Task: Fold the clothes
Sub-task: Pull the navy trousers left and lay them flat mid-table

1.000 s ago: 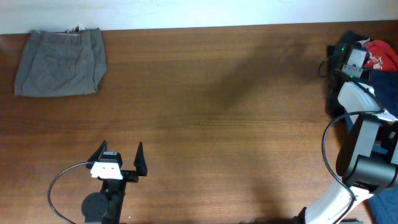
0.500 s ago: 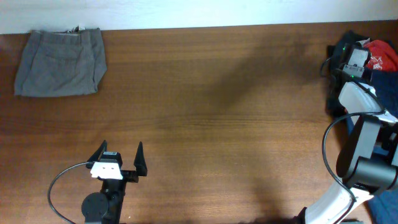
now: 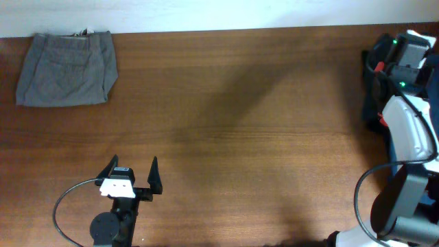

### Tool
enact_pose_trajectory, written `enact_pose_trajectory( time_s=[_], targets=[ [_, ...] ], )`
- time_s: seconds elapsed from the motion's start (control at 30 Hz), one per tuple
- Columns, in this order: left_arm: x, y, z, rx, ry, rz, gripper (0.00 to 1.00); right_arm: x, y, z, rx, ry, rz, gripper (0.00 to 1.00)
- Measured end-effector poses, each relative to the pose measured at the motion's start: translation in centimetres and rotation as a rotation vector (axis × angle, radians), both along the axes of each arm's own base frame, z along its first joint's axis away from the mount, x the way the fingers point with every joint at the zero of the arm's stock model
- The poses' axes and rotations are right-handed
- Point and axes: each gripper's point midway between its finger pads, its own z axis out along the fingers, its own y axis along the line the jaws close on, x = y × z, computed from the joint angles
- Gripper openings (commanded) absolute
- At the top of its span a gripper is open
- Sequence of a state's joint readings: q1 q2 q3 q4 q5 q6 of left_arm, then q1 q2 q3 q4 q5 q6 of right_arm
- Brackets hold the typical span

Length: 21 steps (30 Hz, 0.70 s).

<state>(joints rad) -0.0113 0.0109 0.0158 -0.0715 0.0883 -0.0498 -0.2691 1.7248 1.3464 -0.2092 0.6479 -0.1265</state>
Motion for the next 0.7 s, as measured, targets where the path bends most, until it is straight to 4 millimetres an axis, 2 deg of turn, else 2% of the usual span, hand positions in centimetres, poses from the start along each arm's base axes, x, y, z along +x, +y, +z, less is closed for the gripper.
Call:
enact_pose_trajectory(
  time_s=[0.03,0.07,0.13,0.2,0.27,0.3,0.4,0.47,0.5,0.57,0.7],
  targets=[
    [0.0,0.0,0.0,0.000,0.000,0.000,0.99,0.2,0.5,0.2,-0.002,-0.005,0.010,0.05],
    [0.0,0.0,0.0,0.000,0.000,0.000,0.99,0.9,2.3,0.8,-0.004,-0.016,0.048,0.06],
    [0.0,0.0,0.0,0.000,0.000,0.000,0.99,1.7,4.6,1.3,-0.006,-0.030,0.097,0.08],
    [0.0,0.0,0.0,0.000,0.000,0.000,0.99,2.9,8.6,2.2,-0.006,-0.049,0.180,0.09],
    [0.0,0.0,0.0,0.000,0.000,0.000,0.99,3.4,11.2,2.4,-0.005,-0.054,0.231,0.09],
    [0.0,0.0,0.0,0.000,0.000,0.000,0.99,3.9,13.3,2.5,-0.004,-0.054,0.275,0.09],
    [0.0,0.0,0.0,0.000,0.000,0.000,0.99,4.5,18.0,2.4,0.000,-0.051,0.372,0.09],
    [0.0,0.0,0.0,0.000,0.000,0.000,0.99,4.8,22.2,2.4,0.005,-0.057,0.455,0.09],
    [0.0,0.0,0.0,0.000,0.000,0.000,0.99,4.8,23.5,2.4,0.007,-0.058,0.482,0.09],
    [0.0,0.0,0.0,0.000,0.000,0.000,0.99,4.6,28.0,2.5,0.031,-0.076,0.563,0.09],
    [0.0,0.0,0.0,0.000,0.000,0.000,0.99,3.7,34.2,2.2,0.117,-0.115,0.676,0.08]
  ],
)
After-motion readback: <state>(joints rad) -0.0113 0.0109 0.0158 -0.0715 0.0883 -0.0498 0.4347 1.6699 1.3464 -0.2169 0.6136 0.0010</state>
